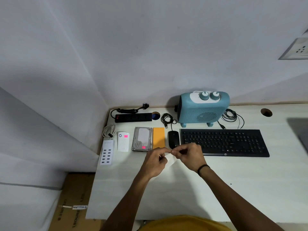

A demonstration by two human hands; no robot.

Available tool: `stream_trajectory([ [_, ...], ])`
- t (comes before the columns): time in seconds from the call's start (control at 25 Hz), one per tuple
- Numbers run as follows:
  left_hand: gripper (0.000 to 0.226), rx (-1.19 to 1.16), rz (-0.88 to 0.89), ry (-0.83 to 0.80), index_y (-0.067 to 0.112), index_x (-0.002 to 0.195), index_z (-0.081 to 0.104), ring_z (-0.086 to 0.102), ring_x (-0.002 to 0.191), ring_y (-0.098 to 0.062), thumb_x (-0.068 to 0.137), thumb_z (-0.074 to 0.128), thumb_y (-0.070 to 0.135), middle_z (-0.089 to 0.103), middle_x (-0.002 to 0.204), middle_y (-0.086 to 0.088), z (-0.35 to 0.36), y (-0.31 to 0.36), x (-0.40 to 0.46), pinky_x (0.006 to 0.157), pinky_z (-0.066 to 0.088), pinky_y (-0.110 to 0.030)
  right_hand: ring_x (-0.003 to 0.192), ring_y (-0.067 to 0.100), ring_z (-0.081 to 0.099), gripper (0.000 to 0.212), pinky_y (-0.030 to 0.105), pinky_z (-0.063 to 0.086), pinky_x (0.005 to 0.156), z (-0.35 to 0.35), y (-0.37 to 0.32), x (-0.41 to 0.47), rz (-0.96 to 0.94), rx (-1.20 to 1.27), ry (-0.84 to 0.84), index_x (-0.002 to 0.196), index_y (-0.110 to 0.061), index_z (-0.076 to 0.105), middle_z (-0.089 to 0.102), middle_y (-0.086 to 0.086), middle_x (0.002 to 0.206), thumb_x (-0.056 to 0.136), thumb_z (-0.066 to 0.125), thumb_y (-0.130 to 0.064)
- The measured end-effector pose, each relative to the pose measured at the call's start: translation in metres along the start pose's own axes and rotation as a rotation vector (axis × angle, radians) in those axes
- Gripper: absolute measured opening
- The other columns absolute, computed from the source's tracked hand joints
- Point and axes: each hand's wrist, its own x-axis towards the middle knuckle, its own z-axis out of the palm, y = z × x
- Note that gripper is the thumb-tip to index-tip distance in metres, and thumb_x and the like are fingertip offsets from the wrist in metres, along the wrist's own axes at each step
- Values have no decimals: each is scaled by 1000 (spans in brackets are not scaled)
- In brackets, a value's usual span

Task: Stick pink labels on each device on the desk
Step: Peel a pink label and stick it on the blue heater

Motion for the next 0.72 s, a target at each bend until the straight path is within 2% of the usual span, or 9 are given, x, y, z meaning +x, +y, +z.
stream_trajectory([
  [0.16,38,-48,-48,4,23,119,74,59,74,-2,92,61,-1,60,84,11,3,0,3,68,45,-7,69,0,72,4,9,54,69,-2,2,-1,47,45,9,86,-20,81,76,-9,73,84,77,-20],
  [0.24,38,-78,-67,6,24,119,74,60,74,-3,93,61,0,61,84,9,5,-2,2,66,45,-5,72,3,73,6,13,56,72,-2,4,-2,81,106,2,87,-19,80,77,-7,74,86,75,-18],
  [0.48,38,-231,-163,32,29,114,74,58,70,-4,92,61,1,61,78,12,10,-5,1,64,46,-10,75,17,75,16,25,60,78,6,10,0,210,352,21,81,-12,78,77,5,76,92,67,-12],
  [0.56,36,-343,-262,39,34,110,73,62,78,-7,92,62,4,65,83,8,14,-8,1,71,50,-17,75,22,71,17,32,60,84,9,14,3,310,570,33,83,-4,76,75,16,81,94,63,-9],
  [0.64,30,-513,-415,40,35,104,72,70,89,-17,90,64,10,72,93,1,21,-17,1,81,58,-35,72,24,66,18,35,58,89,8,19,4,403,755,48,86,4,72,69,20,80,95,59,-5],
  [0.72,24,-679,-597,32,28,104,72,73,86,-24,90,64,10,76,98,-5,30,-32,3,76,60,-40,68,22,65,18,32,59,86,8,27,2,480,855,67,86,8,68,66,19,77,96,57,-4],
])
